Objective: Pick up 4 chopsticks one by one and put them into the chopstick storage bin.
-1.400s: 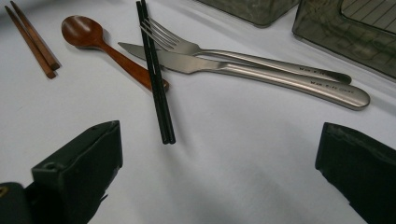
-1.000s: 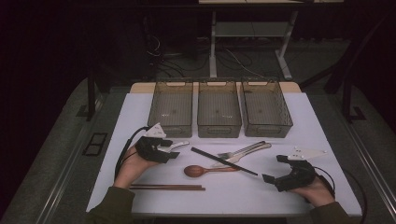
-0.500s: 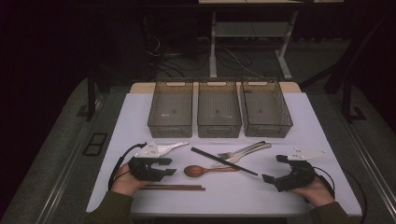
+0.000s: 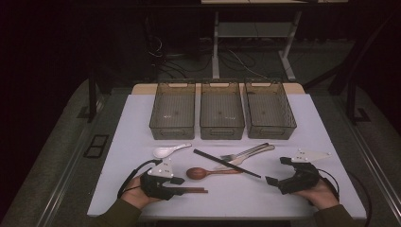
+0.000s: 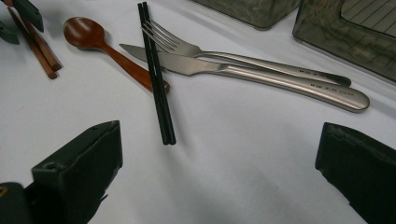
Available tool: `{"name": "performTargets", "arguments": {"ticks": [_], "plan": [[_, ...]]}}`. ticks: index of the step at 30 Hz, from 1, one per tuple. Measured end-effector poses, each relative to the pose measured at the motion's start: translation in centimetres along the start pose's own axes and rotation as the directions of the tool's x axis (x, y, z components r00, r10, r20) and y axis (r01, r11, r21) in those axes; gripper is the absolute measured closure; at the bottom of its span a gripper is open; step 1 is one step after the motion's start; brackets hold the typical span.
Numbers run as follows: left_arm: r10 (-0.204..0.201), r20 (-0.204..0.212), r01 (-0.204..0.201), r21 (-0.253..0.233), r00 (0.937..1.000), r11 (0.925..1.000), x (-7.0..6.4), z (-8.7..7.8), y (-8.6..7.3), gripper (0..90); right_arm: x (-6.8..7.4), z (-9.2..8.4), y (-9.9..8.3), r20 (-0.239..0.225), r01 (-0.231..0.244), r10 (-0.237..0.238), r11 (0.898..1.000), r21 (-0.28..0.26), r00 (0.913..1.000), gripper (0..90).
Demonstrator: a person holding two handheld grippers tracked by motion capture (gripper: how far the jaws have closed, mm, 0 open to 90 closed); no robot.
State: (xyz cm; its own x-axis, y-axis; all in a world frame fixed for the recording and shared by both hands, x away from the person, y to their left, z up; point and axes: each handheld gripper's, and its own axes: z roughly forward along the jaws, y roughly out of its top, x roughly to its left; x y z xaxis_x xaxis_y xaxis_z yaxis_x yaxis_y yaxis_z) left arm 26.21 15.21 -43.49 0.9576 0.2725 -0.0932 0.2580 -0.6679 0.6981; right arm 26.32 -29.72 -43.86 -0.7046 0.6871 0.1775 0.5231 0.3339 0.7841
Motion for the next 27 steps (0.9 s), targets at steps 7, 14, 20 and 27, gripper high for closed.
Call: {"name": "performTargets", "arguments": {"ticks": [7,14,20,27], "plan": [[0.032,0.008,-0.032,0.045,0.9995,0.9985,-0.1,0.7,-0.1,64.5,0.0,0.0,0.0,0.001,0.003,-0.003,1.000,0.003,1.0000,0.6],[0.054,0.007,-0.054,0.058,0.9985,0.9968,0.0,0.7,-0.2,71.6,0.0,0.0,0.0,0.001,0.003,-0.003,1.000,0.003,1.0000,0.6],[0.047,0.005,-0.047,0.061,0.9989,0.9970,0.2,0.3,-0.4,72.4,0.0,0.0,0.0,0.002,0.001,-0.001,1.000,0.002,1.0000,0.6],[0.030,-0.018,-0.029,0.062,0.9994,0.9977,0.8,-0.5,-1.0,73.1,0.0,0.0,0.0,0.003,0.000,0.000,1.000,0.002,1.0000,0.6]]}}
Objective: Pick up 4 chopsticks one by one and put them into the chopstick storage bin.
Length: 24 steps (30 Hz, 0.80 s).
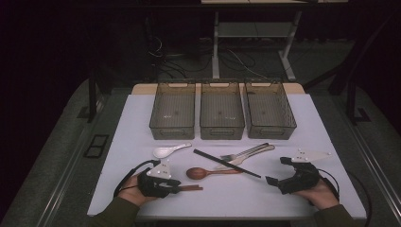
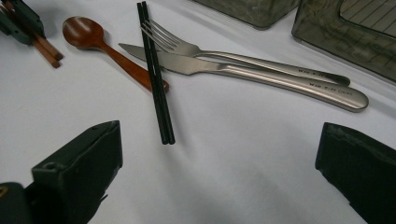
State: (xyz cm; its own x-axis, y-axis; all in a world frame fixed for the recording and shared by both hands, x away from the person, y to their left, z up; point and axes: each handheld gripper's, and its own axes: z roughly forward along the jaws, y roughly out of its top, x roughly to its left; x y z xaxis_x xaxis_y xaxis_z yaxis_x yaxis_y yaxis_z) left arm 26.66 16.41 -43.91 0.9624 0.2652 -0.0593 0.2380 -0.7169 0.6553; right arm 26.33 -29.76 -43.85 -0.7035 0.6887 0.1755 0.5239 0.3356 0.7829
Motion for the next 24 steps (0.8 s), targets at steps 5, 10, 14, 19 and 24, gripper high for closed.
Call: {"name": "performTargets", "arguments": {"ticks": [5,10,14,19,24], "plan": [[-0.011,-0.016,0.011,0.001,0.9998,0.9999,0.4,-0.4,-0.4,73.3,0.0,0.0,0.0,0.000,0.001,-0.001,1.000,-0.001,1.0000,0.6],[-0.015,-0.021,0.014,-0.039,0.9997,0.9991,0.3,-1.2,-0.3,71.0,0.0,0.0,0.0,0.000,0.000,0.000,1.000,-0.002,1.0000,0.6],[-0.033,-0.046,0.029,-0.077,0.9984,0.9966,-0.1,-2.3,-0.9,71.0,0.0,0.0,0.0,-0.001,0.000,0.000,1.000,-0.001,1.0000,0.6],[-0.047,-0.054,0.043,-0.063,0.9975,0.9971,-0.4,-2.6,-2.0,73.9,0.0,0.0,0.0,0.000,-0.002,0.002,1.000,0.001,1.0000,0.6],[-0.035,-0.045,0.033,-0.047,0.9983,0.9984,-0.4,-2.4,-2.1,75.6,0.0,0.1,0.0,-0.002,0.001,-0.001,1.000,0.004,1.0000,0.6]]}}
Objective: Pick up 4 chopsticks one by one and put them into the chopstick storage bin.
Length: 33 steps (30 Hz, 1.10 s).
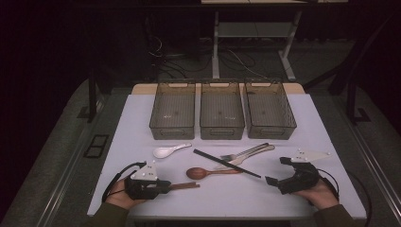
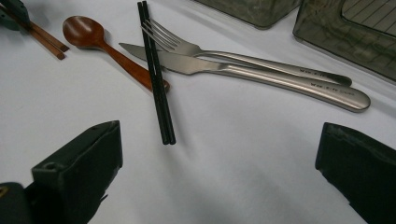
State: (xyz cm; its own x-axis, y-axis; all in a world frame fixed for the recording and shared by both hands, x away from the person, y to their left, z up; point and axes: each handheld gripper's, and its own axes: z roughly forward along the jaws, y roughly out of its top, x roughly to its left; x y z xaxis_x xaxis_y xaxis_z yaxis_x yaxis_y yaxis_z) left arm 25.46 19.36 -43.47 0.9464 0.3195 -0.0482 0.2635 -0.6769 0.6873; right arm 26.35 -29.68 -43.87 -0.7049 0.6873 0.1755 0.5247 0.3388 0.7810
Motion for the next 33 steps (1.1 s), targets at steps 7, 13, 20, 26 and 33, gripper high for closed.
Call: {"name": "performTargets", "arguments": {"ticks": [7,13,20,26,33], "plan": [[0.010,0.012,-0.010,0.018,0.9999,0.9998,-0.07,0.48,0.04,77.0,-0.02,-0.02,-0.01,-0.001,0.000,0.000,1.000,-0.002,1.0000,0.6],[0.022,0.029,-0.023,0.038,0.9993,0.9990,-0.18,0.83,0.02,77.0,-0.02,-0.03,0.00,-0.001,0.001,-0.001,1.000,-0.002,1.0000,0.6],[0.032,0.049,-0.034,0.040,0.9983,0.9986,-0.04,0.90,0.00,78.9,0.01,0.01,-0.01,-0.001,0.000,0.000,1.000,0.000,1.0000,0.6],[0.041,0.073,-0.043,0.031,0.9965,0.9986,0.23,0.90,-0.11,81.4,0.01,0.01,0.00,-0.001,0.002,-0.002,1.000,0.000,1.0000,0.6],[0.074,0.072,-0.077,0.044,0.9947,0.9960,-0.04,0.92,0.15,83.4,0.02,0.06,-0.01,-0.002,0.000,0.000,1.000,0.000,1.0000,0.6]]}}
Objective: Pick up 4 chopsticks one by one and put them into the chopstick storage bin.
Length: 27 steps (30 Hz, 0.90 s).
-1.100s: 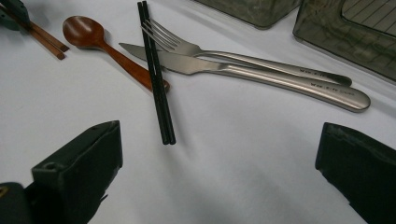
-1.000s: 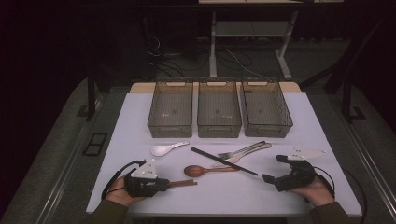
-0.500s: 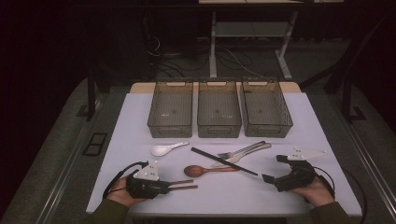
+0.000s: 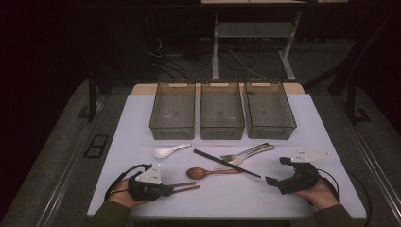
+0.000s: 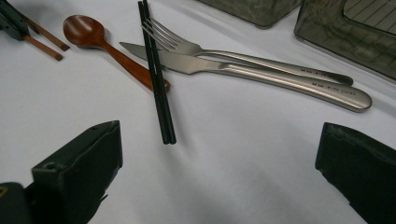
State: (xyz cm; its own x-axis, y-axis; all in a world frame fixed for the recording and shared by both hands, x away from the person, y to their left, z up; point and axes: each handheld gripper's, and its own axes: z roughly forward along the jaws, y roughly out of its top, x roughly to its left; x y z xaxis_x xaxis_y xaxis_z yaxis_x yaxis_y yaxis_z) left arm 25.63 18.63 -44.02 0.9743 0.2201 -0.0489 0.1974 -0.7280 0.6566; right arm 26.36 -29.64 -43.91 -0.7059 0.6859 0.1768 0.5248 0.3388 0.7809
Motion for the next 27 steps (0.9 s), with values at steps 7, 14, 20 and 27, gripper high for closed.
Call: {"name": "performTargets", "arguments": {"ticks": [7,14,20,27], "plan": [[0.000,-0.006,0.000,0.006,1.0000,1.0000,-0.1,0.0,0.2,83.5,0.0,0.0,0.0,0.002,0.002,-0.002,1.000,-0.001,1.0000,0.6],[-0.013,-0.006,0.013,-0.011,0.9999,0.9998,-0.3,0.0,0.7,83.6,-0.1,0.0,0.0,0.001,0.004,-0.004,1.000,-0.003,1.0000,0.6],[-0.037,-0.010,0.037,-0.036,0.9993,0.9987,-0.4,-0.1,1.4,83.6,0.0,0.0,0.0,0.002,0.000,0.000,1.000,-0.002,1.0000,0.6],[-0.077,-0.021,0.075,-0.070,0.9968,0.9947,-0.4,-0.1,2.5,83.5,0.0,0.0,-0.1,0.014,0.018,-0.018,1.000,-0.014,0.9997,0.6]]}}
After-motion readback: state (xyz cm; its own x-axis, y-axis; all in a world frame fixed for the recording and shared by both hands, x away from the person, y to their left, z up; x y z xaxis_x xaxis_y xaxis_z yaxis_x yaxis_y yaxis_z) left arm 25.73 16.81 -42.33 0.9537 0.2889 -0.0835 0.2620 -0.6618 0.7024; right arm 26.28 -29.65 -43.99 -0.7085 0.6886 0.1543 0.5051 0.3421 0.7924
